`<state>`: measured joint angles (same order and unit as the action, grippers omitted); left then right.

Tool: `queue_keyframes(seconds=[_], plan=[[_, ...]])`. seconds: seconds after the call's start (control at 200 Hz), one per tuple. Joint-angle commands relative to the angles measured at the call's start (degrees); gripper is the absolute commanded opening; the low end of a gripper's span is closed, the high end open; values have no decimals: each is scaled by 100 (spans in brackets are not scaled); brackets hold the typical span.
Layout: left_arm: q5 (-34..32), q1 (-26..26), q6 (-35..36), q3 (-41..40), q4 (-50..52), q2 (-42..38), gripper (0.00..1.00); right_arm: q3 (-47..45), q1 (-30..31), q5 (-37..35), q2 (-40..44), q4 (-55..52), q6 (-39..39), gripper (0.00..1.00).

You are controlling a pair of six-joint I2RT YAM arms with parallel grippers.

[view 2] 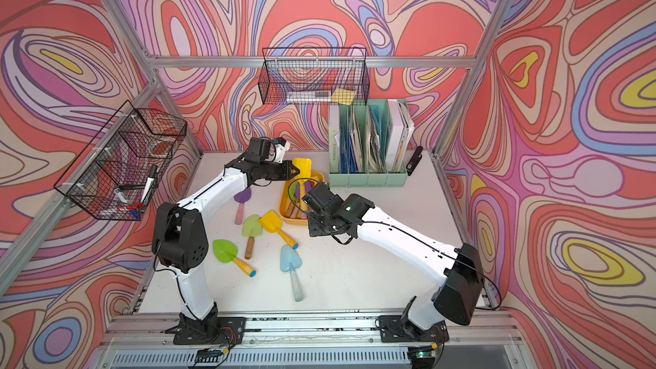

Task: Put the shovel into the storage box
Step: Pick up the shovel from the center of the board, then place the shovel in the storage box.

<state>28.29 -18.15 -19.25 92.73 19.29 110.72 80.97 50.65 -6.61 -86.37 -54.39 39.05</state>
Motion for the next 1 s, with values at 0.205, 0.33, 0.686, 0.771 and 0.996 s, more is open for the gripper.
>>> queue_keyframes(seconds=[0.205, 0.33, 0.686, 0.771, 0.996], plan=[[203, 0, 46, 203, -815, 783, 0, -195, -38, -173, 280, -107, 186, 50], [168, -2, -17, 237, -997, 983, 0, -227, -54, -188, 311, -157, 217, 50], [262, 4, 68, 498, -874, 1446, 0, -196, -106, -147, 217, -206, 193, 50], [324, -3, 160, 636, -684, 1578, 0, -180, -117, -132, 191, -195, 182, 50], [436, -4, 551, 1035, 18, 1853, 0, -178, -138, -94, 130, -168, 147, 50]])
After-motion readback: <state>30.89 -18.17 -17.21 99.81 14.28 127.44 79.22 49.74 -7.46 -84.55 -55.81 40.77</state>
